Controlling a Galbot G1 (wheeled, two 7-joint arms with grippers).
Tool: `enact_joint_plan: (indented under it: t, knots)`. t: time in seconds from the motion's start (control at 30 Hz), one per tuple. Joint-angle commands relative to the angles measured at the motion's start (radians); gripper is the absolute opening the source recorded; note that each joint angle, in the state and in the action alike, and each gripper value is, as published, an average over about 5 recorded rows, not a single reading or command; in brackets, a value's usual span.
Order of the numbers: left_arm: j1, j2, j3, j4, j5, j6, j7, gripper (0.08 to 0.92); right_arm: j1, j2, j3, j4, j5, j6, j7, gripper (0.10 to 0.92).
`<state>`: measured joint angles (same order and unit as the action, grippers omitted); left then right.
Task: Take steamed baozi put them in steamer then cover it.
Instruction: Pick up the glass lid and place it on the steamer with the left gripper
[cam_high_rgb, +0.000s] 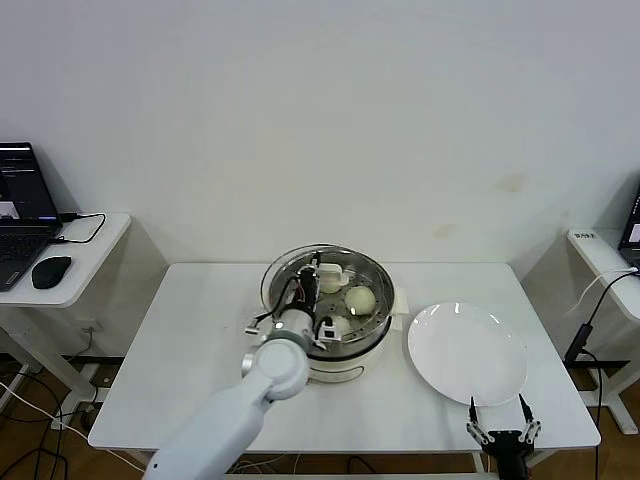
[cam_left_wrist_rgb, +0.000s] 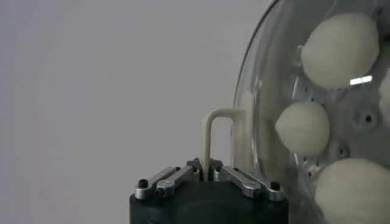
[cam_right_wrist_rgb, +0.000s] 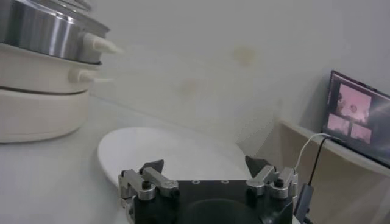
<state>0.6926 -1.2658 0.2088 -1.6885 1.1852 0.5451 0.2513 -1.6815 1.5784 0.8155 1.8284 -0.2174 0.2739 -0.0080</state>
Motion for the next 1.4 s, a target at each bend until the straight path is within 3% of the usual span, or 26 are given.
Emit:
enact_joint_plan:
  t: [0.03, 1.1, 1.2, 1.4]
  knots:
    - [-0.012, -0.058, 0.019, 0.043, 0.037, 0.006, 0.010, 0.147, -0.001, 0.000, -0.002, -0.007, -0.004, 0.004, 0.000, 0.823]
    - [0.019, -0.070, -0.004, 0.047, 0.040, -0.014, -0.018, 0.147, -0.002, 0.000, -0.011, -0.017, -0.011, 0.006, -0.002, 0.823]
    - [0.025, -0.066, -0.008, 0.036, 0.035, -0.013, -0.021, 0.175, -0.002, 0.000, -0.011, -0.016, -0.011, 0.006, -0.003, 0.823]
    - [0.050, -0.042, -0.019, -0.030, 0.005, -0.011, -0.030, 0.334, -0.003, 0.000, -0.013, -0.017, -0.014, 0.007, -0.003, 0.823]
